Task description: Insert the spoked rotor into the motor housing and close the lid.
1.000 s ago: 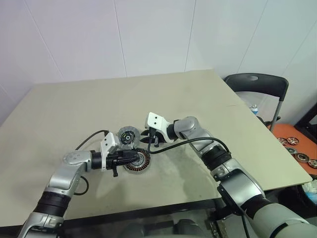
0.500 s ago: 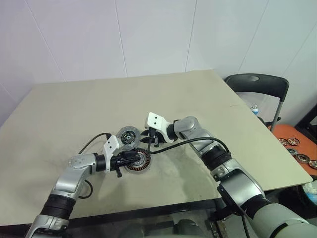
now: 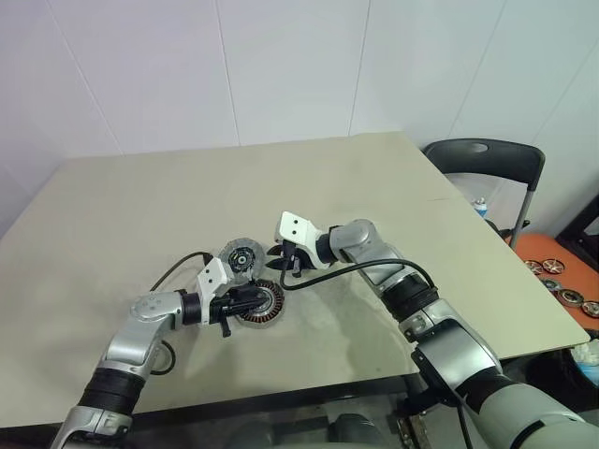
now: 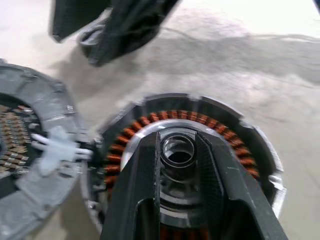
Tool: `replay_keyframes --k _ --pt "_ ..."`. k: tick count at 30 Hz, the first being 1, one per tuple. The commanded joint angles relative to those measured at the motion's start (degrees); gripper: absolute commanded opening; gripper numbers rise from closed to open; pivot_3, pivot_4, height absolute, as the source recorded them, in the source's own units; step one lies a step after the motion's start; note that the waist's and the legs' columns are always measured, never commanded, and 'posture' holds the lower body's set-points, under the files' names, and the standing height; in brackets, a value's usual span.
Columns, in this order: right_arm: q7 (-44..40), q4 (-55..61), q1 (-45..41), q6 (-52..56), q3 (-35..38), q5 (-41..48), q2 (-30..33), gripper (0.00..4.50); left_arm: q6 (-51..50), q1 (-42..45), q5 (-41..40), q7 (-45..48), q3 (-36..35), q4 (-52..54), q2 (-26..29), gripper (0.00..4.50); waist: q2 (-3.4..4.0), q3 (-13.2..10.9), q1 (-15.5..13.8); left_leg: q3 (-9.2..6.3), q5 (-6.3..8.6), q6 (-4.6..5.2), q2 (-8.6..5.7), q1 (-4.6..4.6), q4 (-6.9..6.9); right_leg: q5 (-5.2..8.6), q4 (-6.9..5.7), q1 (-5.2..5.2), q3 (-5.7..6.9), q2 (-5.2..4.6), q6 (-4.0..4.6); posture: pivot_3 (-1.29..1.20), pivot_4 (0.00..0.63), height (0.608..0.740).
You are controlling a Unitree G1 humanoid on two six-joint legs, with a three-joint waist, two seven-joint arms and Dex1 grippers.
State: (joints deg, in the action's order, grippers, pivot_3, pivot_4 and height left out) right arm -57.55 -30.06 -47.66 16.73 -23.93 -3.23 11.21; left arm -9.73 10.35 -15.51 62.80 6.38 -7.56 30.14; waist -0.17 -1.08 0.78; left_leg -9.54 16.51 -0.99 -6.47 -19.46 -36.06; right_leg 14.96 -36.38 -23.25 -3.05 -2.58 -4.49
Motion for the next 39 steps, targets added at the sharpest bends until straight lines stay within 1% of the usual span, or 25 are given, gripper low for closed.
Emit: replay_keyframes --k 1,9,14,18,21,22,25,26,28,33,39 --pt "0.3 2.1 -0.7 -0.4 0.8 0.1 -0.2 1.29 0.0 -0.5 0.6 0.5 0.8 0.4 0.6 0.72 0.0 0.0 -0.1 0.0 0.0 0.0 0.0 0.0 -0.01 0.0 0.0 0.0 0.0 0.0 0.0 0.0 0.0 0.74" --pt "0.2 2.0 -0.7 -0.6 0.7 0.1 -0.2 1.29 0.4 -0.7 1.5 -2.3 0.1 -1.0 0.2 0.72 -0.01 0.0 0.0 -0.01 0.0 0.0 0.0 0.07 -0.04 0.0 -0.04 0.02 0.0 0.0 0.0 0.0 0.0 0.74" --pt "0.0 2.2 -0.4 -0.6 0.6 0.0 0.1 1.29 0.1 0.0 2.0 -4.6 0.7 -1.1 -1.0 0.72 -0.01 0.0 0.0 0.0 0.0 0.0 0.0 0.07 -0.04 0.0 -0.06 0.02 0.0 0.01 0.0 0.0 0.0 0.74" --pt "-0.1 3.0 -0.1 -0.2 0.6 0.0 0.3 1.29 -1.2 -0.3 1.6 -4.4 1.3 0.1 -1.2 0.72 -0.03 0.0 0.0 0.0 0.0 0.0 0.0 0.07 -0.06 0.0 -0.06 0.03 0.0 0.0 0.0 0.0 0.0 0.74" --pt "0.0 3.0 0.0 -0.2 0.6 -0.1 0.5 1.29 -2.0 -0.5 1.8 -3.1 1.8 -0.2 -0.3 0.72 -0.03 0.0 0.0 0.0 0.0 0.0 0.0 0.07 -0.06 0.0 -0.06 0.03 0.0 0.0 0.0 0.0 0.0 0.74" --pt "0.0 3.0 0.0 -0.2 0.6 -0.1 0.5 1.29 -2.1 -0.5 1.7 -2.7 1.8 -0.3 0.0 1.44 -0.03 0.0 0.0 0.0 0.0 0.0 0.0 0.07 -0.05 0.0 -0.06 0.03 0.0 0.0 0.0 0.0 0.0 0.74" --pt "0.2 3.0 -0.1 -0.1 0.7 -0.1 0.3 1.29 -2.5 -0.4 1.6 -2.5 1.4 -0.4 0.2 2.21 -0.03 0.0 0.0 0.0 0.0 0.0 0.0 0.07 -0.06 0.0 -0.06 0.03 0.0 0.01 0.0 0.0 0.0 0.74" --pt "0.2 2.9 -0.1 -0.1 0.7 -0.1 0.3 1.29 -2.4 -0.4 1.7 -2.7 1.3 -0.4 0.1 2.58 -0.03 0.0 0.0 0.0 0.0 0.0 0.0 0.09 -0.06 0.0 -0.06 0.03 0.0 0.0 0.0 0.0 0.0 0.74" --pt "0.2 2.7 -0.2 -0.2 0.7 -0.1 0.2 1.29 -3.1 -0.3 1.8 -3.0 1.3 -0.3 0.3 3.14 -0.04 0.0 0.1 0.0 0.0 -0.01 0.0 0.1 -0.06 0.0 -0.08 0.05 0.0 0.01 0.0 0.0 0.0 0.74" --pt "0.2 2.3 -0.4 -0.4 0.7 -0.2 0.1 1.29 -2.8 0.4 1.5 -4.7 -0.3 -0.6 0.3 3.14 -0.04 0.0 0.0 0.0 -0.01 -0.01 0.01 0.09 -0.06 0.0 -0.11 0.04 0.0 0.01 0.0 0.0 0.0 0.74" --pt "0.4 1.6 -0.7 -0.6 0.8 -0.2 -0.4 1.29 -4.5 0.9 -1.2 -4.5 -3.4 1.1 2.3 3.14 -0.05 0.0 0.3 0.0 -0.01 -0.02 0.01 0.07 -0.06 0.0 -0.14 0.04 0.0 0.01 0.0 0.0 0.0 0.74"
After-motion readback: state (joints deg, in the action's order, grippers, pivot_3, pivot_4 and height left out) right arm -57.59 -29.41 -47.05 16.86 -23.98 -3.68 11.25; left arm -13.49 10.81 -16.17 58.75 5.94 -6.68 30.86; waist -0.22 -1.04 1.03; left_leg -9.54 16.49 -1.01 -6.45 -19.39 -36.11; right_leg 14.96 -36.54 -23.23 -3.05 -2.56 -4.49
